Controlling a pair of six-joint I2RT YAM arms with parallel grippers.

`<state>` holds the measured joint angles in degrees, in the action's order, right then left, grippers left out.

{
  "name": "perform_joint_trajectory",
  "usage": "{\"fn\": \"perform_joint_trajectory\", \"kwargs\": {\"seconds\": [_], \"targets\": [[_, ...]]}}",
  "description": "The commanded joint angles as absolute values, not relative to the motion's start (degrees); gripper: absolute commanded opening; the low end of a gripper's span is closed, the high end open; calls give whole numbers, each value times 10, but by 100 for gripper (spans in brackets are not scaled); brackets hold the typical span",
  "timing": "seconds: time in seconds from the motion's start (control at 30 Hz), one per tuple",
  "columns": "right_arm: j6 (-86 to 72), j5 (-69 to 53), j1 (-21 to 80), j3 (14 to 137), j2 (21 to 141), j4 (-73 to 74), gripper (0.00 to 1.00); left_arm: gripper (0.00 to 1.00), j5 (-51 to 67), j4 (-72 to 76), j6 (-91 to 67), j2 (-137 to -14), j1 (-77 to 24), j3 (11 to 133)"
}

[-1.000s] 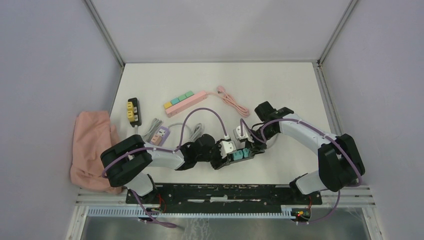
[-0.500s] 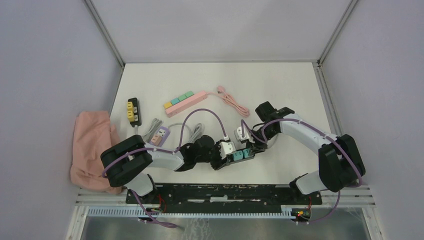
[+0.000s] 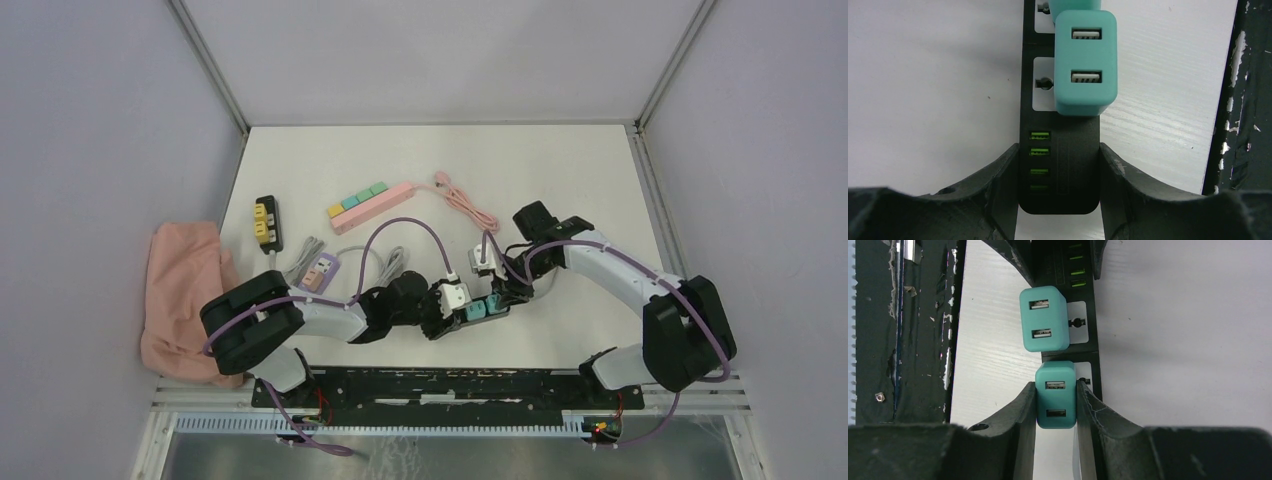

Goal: Pull the plug off the socket
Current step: Remove the plug from the socket.

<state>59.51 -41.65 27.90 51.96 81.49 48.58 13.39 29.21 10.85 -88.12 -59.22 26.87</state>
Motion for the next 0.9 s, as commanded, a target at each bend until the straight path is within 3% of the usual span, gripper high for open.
{"fn": "perform_joint_trajectory", "kwargs": {"seconds": [0.0,0.2,0.53,0.87], "targets": [[654,-432,237,514,775,511,0,3,122,301,129,-871,-594,260],[751,-486,253,502,778,570,0,3,118,300,131,-869,-593,260],[513,-488,266,533,786,438,0,3,125,298,130,-881,-593,266],[709,-521,221,535,780,595,0,3,126,292,133,-881,-593,268]]}}
